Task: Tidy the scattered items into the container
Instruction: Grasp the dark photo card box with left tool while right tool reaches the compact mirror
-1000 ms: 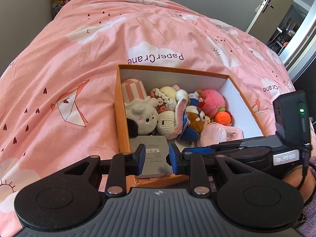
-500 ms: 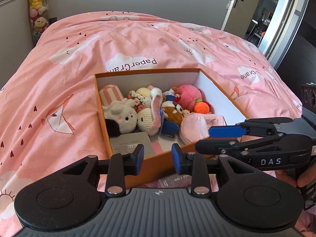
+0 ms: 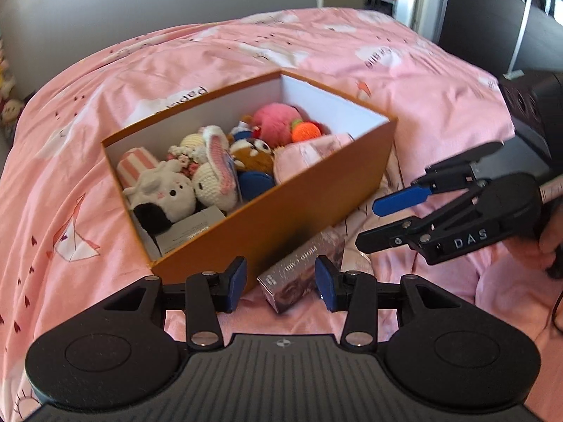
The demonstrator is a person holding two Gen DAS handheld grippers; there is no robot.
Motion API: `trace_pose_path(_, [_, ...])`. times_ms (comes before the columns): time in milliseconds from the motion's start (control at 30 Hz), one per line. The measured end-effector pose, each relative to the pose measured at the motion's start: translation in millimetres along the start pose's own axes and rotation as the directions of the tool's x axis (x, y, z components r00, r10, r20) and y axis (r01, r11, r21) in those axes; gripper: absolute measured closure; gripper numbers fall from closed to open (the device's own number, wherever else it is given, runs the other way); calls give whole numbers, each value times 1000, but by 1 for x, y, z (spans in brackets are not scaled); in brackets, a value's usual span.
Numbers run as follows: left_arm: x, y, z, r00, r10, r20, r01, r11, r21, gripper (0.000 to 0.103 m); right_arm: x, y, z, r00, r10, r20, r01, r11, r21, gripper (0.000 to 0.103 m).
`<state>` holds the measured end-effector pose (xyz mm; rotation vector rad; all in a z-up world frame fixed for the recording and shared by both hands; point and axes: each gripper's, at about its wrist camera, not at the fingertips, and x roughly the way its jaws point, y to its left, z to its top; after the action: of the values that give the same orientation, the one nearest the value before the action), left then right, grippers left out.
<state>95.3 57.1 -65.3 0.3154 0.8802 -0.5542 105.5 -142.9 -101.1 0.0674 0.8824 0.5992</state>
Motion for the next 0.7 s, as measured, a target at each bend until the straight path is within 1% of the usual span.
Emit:
trace_pose_path(100, [14,-11,-7,999,23,-31,-20,995,96,53,12,-5,-6,999,-15,-40,16,1000,17,47])
trace_pose_path(200, [32,-19,-14,997,47,-65,-33,981,192,53,22,-11,-11,997,-20,-75,23,999,43,48])
trace_pose_path(267, [44,-22,-18,995,62,-83,-41,971,234,53,27,-16,-15,995,-20,-98,27,998,63,48])
trace_pose_path(333, [54,-22,-19,993,74,-92,-48,966,253,53,33,-20,-19,992,-18,-122,28,996,83,48])
trace_pose_path(533, [75,-20,-18,990,72,-120,-30,946,322,53,49,-28,-27,983,-8,-183,30,993,118,48])
trace_pose_path(600, [81,-18,-18,989,62,-132,-17,947,322,53,52,-30,-29,981,-3,-192,28,991,127,48])
trace_pose_path(700, [86,-15,-16,990,27,-140,16,953,301,53,57,-33,-32,979,5,-206,25,989,144,47])
